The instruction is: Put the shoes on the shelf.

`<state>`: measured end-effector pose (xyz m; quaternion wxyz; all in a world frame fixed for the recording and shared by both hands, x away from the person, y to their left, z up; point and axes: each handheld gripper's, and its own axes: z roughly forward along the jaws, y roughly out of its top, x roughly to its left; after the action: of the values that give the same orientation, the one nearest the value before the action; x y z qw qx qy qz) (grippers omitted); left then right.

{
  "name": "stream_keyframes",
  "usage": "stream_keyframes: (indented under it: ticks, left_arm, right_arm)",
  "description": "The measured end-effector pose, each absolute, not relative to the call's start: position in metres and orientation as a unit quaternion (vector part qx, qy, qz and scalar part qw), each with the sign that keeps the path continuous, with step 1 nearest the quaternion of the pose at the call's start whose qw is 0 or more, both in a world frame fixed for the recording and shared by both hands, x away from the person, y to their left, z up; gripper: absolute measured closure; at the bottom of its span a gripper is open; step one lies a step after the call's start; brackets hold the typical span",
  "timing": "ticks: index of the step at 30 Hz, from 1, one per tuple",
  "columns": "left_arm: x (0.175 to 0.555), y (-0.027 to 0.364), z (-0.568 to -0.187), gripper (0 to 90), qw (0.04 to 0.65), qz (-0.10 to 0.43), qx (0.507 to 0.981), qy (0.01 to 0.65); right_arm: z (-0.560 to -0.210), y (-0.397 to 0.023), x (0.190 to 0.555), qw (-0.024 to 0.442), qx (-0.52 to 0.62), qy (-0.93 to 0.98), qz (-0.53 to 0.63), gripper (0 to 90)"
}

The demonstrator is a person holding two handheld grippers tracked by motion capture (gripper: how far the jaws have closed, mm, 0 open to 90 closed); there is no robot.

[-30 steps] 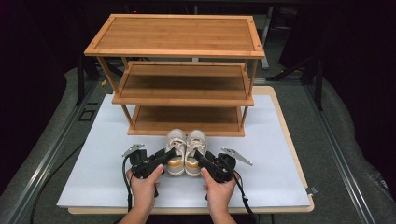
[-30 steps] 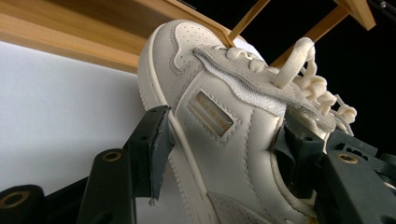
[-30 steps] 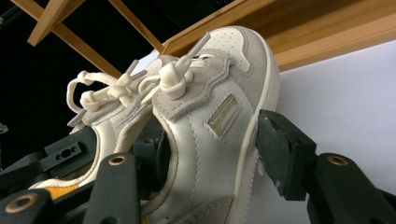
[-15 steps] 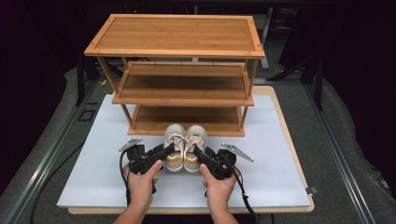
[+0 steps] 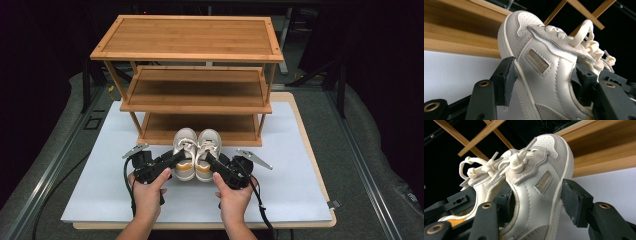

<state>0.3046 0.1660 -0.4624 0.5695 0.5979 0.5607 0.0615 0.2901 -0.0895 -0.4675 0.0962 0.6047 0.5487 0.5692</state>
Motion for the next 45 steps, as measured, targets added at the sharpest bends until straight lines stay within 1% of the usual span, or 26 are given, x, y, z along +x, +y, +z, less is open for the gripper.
stream_keyframes:
  ticks: [7, 16, 33, 40, 45]
  left_arm:
    - [0.304, 0.165, -0.448, 43.2, 0.568, 0.072, 0.601, 0.557]
    - [0.306, 0.164, -0.442, 43.2, 0.567, 0.07, 0.605, 0.555]
    - [0.308, 0.165, -0.419, 43.3, 0.584, 0.064, 0.597, 0.547]
    - [0.31, 0.164, -0.411, 43.2, 0.585, 0.069, 0.599, 0.542]
    - [0.314, 0.164, -0.403, 43.2, 0.584, 0.074, 0.6, 0.541]
  right_arm:
    - [-0.456, -0.089, 0.289, 0.1, 0.602, 0.547, 0.573, 46.2]
    - [-0.449, -0.09, 0.29, 0.101, 0.601, 0.548, 0.572, 46.1]
    - [-0.423, -0.092, 0.291, 0.111, 0.592, 0.551, 0.577, 46.1]
    - [-0.414, -0.092, 0.292, 0.117, 0.59, 0.548, 0.581, 46.1]
    - [-0.409, -0.092, 0.295, 0.112, 0.591, 0.546, 0.583, 46.2]
